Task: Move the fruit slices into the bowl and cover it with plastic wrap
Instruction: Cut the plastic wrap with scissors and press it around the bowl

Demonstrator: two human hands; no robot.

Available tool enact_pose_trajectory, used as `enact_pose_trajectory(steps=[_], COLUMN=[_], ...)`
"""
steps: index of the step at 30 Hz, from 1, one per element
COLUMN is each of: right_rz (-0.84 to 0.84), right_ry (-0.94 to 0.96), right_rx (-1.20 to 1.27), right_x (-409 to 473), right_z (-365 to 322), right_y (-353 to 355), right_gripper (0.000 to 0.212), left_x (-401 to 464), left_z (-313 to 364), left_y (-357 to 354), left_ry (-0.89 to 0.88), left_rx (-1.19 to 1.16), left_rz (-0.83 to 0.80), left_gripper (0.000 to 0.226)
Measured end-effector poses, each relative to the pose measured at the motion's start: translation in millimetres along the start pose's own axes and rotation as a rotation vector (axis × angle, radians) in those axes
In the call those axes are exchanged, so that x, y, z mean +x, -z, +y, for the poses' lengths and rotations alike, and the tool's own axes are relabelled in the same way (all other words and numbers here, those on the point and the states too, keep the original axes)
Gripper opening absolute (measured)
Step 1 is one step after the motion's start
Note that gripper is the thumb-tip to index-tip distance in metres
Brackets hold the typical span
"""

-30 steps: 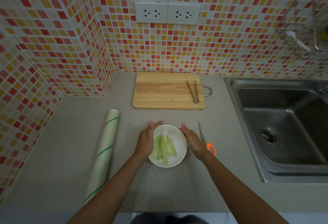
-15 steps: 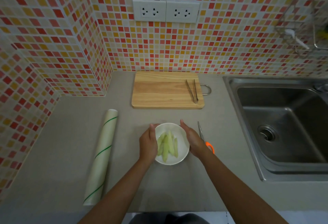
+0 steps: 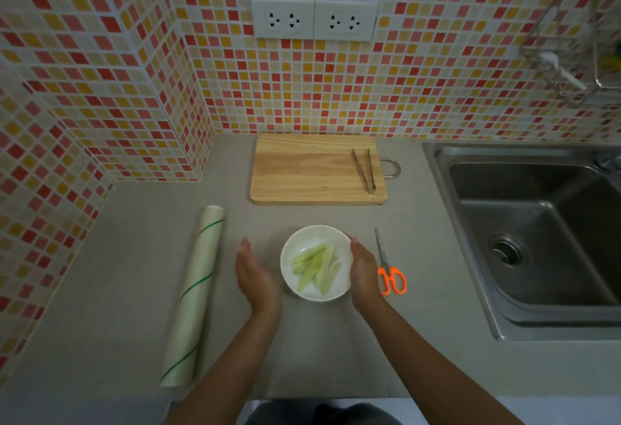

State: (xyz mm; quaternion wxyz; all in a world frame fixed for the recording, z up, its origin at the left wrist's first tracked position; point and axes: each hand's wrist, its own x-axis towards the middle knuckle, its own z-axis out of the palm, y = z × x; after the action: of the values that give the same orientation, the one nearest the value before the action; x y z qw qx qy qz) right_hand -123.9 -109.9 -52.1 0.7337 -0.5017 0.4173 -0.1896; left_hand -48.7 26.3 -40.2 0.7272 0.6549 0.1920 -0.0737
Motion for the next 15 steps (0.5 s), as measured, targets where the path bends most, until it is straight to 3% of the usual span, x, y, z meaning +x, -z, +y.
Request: enact_pose_trajectory(steps=[4,7,10,12,15], right_rz=[0.032,-0.011,-0.125,-0.125,-0.112], right_ry=[0.059,0.001,-0.093,-0.112,-0.122], right_rx=[-0.032,-0.031,-0.111,-0.099,-0.065], right_x=[5.8,10.7,8.7,7.1,5.5], right_z=[-7.9,-18.3,-15.4,-11.1,-9.3], right_y=[5.7,6.3,1.0,0.4,2.2], right_gripper=[0.022,0.026,0.031,0.032,0.032], left_x=[-31.7,-34.8,-28.8,-23.3,-17.1], left_z=[-26.5,-29.2,-24.6,-21.8,-19.4], left_y=[15.5,4.3,-11.2,-15.6,-13.9], left_ry=[0.055,0.09,0.138,0.197,0.266], left_rx=[-0.107,-0.069,0.06,0.094,0.06], left_rz=[0.064,-0.045,-0.139,-0.149,-0.218], left_gripper=[0.043,0.036,0.045,0.052,0.045])
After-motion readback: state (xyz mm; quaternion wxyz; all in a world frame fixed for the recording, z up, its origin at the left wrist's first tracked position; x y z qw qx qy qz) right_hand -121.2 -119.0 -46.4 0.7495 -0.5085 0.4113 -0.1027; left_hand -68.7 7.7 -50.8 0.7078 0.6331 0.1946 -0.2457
